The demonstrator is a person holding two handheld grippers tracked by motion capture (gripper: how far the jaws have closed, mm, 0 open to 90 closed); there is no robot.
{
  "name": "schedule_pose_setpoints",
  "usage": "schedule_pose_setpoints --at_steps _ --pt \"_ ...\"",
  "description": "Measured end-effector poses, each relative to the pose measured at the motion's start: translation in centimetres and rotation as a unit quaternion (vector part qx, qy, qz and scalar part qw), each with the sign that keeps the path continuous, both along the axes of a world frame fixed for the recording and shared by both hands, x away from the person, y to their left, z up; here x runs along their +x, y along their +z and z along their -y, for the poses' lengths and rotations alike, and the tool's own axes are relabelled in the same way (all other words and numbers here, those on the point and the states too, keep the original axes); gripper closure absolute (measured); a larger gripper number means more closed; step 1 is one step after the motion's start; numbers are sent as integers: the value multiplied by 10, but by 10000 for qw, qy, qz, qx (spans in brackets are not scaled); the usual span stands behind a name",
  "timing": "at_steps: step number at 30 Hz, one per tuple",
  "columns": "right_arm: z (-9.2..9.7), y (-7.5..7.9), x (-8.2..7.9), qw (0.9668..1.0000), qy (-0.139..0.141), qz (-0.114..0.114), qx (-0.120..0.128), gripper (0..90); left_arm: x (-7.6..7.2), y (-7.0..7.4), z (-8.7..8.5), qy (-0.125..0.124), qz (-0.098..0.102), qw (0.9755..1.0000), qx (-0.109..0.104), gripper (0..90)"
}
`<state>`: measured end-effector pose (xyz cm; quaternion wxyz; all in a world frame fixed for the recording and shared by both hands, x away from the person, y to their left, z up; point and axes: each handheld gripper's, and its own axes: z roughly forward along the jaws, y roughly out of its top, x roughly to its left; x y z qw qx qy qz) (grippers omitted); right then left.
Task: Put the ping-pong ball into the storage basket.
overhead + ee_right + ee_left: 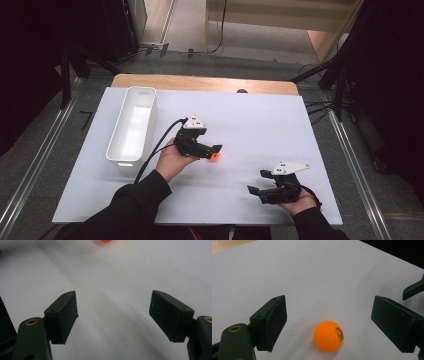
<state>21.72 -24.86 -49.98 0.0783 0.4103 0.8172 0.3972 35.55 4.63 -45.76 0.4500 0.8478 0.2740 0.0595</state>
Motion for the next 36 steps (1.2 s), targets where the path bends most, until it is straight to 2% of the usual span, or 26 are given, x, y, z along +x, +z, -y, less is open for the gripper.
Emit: schedule_pose_setpoints --at_steps 6,9,14,18,21,30,36 --pt "0 0 -1 10000 0 26 0 215 4 0 3 5 13 10000 -9 135" --pt "0 0 -2 10000 -15 -31 -2 215 3 -2 5 -17 20 10000 46 135" --pt "0 0 -2 10000 -11 -3 -7 215 3 -1 5 41 40 10000 -37 135" --pt "-1 0 -2 10000 -10 -7 -19 215 3 -2 4 52 76 10000 -7 135" --pt "0 0 -2 10000 -7 -13 -13 215 2 -5 4 104 66 9999 -67 135" --pt "0 0 -1 10000 1 -6 -3 215 1 -15 5 109 29 9999 3 135" --pt "0 0 -1 10000 9 -9 -5 215 -1 -17 7 49 101 9999 16 136"
